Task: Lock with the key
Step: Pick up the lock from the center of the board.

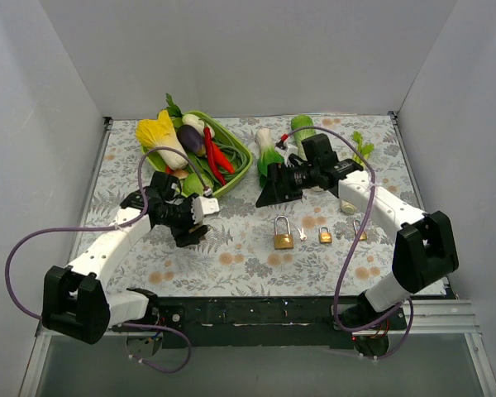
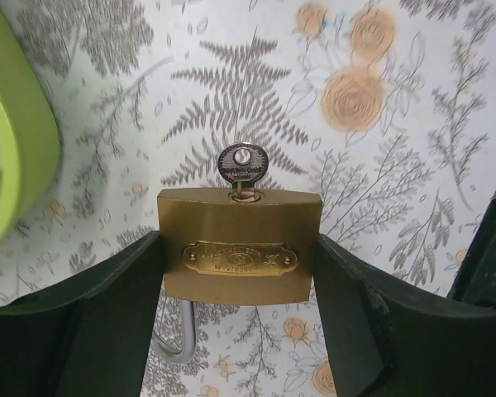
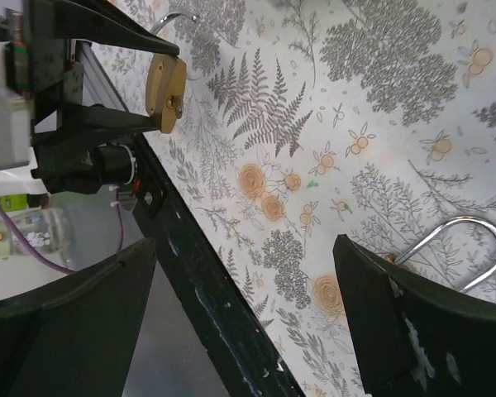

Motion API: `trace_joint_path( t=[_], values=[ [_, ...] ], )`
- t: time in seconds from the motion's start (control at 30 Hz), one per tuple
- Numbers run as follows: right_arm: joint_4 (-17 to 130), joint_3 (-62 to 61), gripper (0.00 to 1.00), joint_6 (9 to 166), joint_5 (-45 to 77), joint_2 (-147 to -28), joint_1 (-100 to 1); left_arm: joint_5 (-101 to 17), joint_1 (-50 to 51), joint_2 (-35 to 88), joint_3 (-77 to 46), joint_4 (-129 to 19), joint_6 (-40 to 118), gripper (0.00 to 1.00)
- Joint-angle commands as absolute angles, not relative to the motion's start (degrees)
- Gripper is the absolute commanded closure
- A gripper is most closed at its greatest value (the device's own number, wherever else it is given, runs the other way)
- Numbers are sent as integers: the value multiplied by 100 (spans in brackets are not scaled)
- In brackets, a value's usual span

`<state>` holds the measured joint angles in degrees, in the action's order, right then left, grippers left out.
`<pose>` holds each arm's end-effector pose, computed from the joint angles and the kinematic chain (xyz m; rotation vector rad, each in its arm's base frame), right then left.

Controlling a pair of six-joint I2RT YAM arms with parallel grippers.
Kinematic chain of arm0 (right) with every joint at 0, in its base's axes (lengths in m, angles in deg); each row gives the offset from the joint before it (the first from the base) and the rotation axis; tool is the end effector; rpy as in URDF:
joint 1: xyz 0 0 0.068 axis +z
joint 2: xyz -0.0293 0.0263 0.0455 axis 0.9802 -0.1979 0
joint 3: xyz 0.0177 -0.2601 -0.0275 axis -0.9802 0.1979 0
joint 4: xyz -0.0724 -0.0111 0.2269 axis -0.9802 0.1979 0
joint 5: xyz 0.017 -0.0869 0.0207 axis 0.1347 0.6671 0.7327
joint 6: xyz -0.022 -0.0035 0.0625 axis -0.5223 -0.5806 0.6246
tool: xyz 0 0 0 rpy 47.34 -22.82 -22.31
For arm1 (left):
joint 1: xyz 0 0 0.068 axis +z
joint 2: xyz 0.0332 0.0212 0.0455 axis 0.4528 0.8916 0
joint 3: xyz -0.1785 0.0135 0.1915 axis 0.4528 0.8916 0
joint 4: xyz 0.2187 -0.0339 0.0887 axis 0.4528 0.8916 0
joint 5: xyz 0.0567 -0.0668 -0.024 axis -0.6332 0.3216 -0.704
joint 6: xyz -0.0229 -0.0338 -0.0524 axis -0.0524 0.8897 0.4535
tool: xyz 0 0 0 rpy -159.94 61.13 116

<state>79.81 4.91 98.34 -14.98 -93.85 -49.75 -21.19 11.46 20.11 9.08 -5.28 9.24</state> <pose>0.2680 0.1848 0.2803 -0.5939 2.3130 1.1755 0.1861 -0.0780 0.2129 0.8946 2.5397 -0.6882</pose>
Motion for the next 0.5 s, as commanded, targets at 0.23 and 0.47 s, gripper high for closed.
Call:
trace_joint_path(
  t=[0.23, 0.47],
  values=[
    [6947, 639, 2, 10613, -2574, -9904, -4625, -1867, -427, 1917, -486, -752, 2341, 100],
    [6421, 990, 3, 10982, -2784, -9949, -4142, -2008, -963, 2110, -873, -928, 2824, 100]
  ],
)
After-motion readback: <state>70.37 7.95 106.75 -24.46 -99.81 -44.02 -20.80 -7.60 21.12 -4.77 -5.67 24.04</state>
